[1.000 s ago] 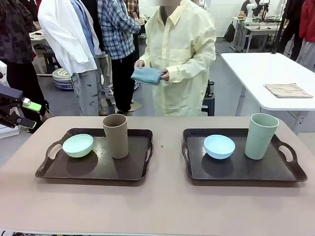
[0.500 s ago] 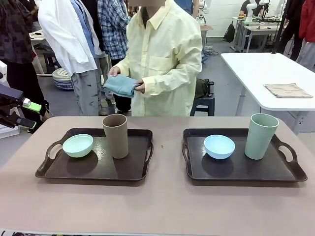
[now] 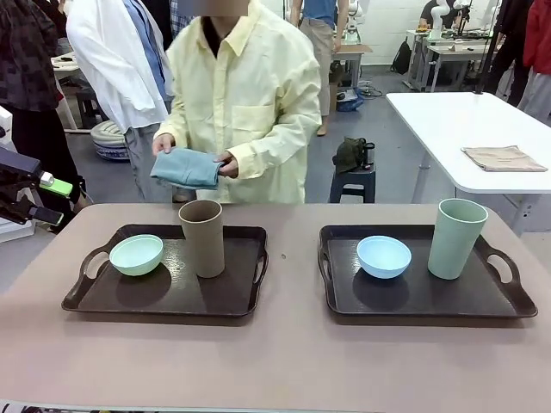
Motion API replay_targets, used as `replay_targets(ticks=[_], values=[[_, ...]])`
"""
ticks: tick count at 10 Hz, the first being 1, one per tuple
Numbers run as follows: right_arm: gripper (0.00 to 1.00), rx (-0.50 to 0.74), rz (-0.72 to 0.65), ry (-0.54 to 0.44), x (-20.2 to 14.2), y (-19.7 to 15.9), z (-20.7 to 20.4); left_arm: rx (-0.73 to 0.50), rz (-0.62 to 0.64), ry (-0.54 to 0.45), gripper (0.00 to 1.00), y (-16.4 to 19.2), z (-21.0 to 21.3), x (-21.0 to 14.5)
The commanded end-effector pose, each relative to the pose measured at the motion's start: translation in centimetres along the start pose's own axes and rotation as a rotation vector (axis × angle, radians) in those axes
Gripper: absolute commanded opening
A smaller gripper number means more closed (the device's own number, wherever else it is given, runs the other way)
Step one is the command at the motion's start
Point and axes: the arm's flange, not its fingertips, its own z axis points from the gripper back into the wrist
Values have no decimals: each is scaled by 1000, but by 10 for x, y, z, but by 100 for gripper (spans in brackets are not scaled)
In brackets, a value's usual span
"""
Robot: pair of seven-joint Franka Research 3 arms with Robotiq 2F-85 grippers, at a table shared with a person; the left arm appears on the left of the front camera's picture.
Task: Set up a tray with a mat and arrange the tableware.
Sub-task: Pick up the Picnic Bowl and Reusable plastic cup from the Handle tray in front of the human's position and hold them in the air.
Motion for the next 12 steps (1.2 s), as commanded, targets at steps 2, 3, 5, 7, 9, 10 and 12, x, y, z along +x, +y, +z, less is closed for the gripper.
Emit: replay_targets(ticks=[2,3,5,7,9,10,12], values=[[100,15,6,-9,1,0,0,-18,0,-9,100,1,0,0],[100,15,6,-9,1,0,0,-18,0,-9,100,1,0,0],[100,15,6,-9,1,0,0,-18,0,-9,100,1,0,0],[100,15,6,-9,1,0,0,-18,0,-9,100,1,0,0],[100,15,6,-9,1,0,0,-18,0,-9,100,1,0,0],[100,15,6,-9,1,0,0,-18,0,-9,100,1,0,0],[100,15,6,-9,1,0,0,-18,0,-9,100,1,0,0]])
